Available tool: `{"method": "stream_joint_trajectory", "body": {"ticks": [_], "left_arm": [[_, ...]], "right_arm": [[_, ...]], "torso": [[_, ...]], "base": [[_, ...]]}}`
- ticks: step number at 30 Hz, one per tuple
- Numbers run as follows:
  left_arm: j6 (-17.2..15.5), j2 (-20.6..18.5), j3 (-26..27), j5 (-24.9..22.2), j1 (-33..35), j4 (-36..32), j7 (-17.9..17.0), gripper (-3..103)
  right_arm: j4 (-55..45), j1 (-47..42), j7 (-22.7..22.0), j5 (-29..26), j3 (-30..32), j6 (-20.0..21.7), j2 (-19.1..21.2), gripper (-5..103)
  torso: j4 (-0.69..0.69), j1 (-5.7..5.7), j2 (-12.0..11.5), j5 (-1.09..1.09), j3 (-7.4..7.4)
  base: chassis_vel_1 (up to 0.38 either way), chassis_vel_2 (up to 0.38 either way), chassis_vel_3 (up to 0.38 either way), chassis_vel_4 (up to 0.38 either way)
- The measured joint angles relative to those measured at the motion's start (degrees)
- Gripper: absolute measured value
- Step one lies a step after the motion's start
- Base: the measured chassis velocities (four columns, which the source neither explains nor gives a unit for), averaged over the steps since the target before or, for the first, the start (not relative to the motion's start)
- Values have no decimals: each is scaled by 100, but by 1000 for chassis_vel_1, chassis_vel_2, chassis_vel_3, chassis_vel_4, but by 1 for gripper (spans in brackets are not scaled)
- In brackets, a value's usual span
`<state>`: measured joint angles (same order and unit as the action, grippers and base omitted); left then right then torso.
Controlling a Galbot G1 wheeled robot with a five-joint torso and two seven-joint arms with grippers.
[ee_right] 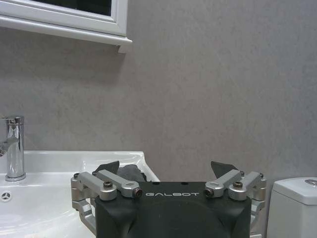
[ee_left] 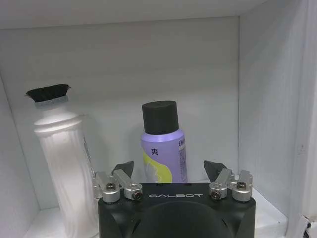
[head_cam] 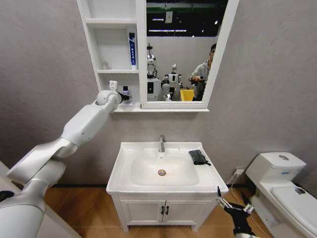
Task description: Move facial cleanser and shampoo from washbasin to cabinet, then wipe washbasin with towel.
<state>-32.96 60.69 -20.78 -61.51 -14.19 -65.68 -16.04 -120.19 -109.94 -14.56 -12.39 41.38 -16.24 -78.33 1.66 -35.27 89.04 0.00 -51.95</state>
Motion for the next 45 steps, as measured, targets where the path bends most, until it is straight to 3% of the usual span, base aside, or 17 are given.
{"method": "stream_joint_trajectory", "body": {"ticks": [2,5,6,10,14,16,19,22,24,25,27,31,34,35,41,43,45], "left_arm": [[327,-149,23,43,152,-335,-2,91],[469,-246,37,79,244,-547,-39,96],[727,-420,97,181,413,-937,-103,98],[1177,-860,358,392,940,-1815,-233,100],[1375,-1206,591,368,1468,-2383,-335,100],[1645,-1540,960,402,2152,-2948,-470,100],[1745,-1944,1287,432,2847,-3525,-508,100],[1775,-2071,1449,449,3088,-3696,-499,100],[1857,-2368,2043,523,4050,-4106,-399,100],[1857,-2368,2043,523,4050,-4106,-399,100],[1957,-2522,2518,605,4842,-4388,-403,100],[2016,-2611,2865,761,5491,-4594,-404,100],[2057,-2518,3606,1134,6662,-4847,-333,100],[2057,-2518,3606,1134,6662,-4847,-333,100],[1994,-2209,4538,1602,8026,-5202,-266,100],[1956,-1966,5056,1787,8878,-5412,-171,100],[1952,-1882,5200,1839,9114,-5469,-120,100]], "right_arm": [[-1,-23,1,13,-14,-8,-2,100],[-12,-30,2,12,-18,-9,3,100],[-26,-26,2,10,-19,-9,17,100],[-65,-3,1,14,-37,-1,31,100],[-115,-17,-1,37,-66,7,29,100],[-157,-38,-2,48,-75,9,20,100],[-178,-69,-3,49,-73,8,18,100],[-180,-82,-3,49,-73,7,19,100],[-167,-96,-2,84,-101,4,20,100],[-167,-96,-2,84,-101,4,20,100],[-181,-93,-1,132,-172,5,5,100],[-228,-86,-2,137,-218,14,-27,100],[-239,-109,3,89,-223,12,-59,100],[-239,-109,3,89,-223,12,-59,100],[-156,-213,45,16,-158,-105,-40,100],[-73,-265,83,-48,-86,-208,13,100],[-51,-284,93,-84,-63,-231,39,100]], "torso": [[0,0,0,1,0],[1,0,0,0,0],[0,0,0,-2,0],[-1,0,0,-1,1],[0,0,0,-1,1],[1,0,1,-1,1],[-1,0,0,-3,1],[-1,0,1,-1,1],[-3,1,1,-4,1],[-3,1,1,-4,1],[0,1,1,1,1],[1,0,0,-1,0],[0,0,1,-1,1],[0,0,1,-1,1],[0,1,1,-1,1],[0,0,1,1,1],[-1,1,1,-1,0]], "base": [[0,0,0,0],[0,0,0,0],[0,0,0,0],[0,0,0,0],[0,0,0,0],[0,0,0,0],[0,0,0,0],[0,0,0,0],[0,0,0,0],[0,0,0,0],[0,0,0,0],[0,0,0,0],[0,0,0,0],[0,0,0,0],[0,0,0,0],[0,0,0,0],[0,0,0,0]]}}
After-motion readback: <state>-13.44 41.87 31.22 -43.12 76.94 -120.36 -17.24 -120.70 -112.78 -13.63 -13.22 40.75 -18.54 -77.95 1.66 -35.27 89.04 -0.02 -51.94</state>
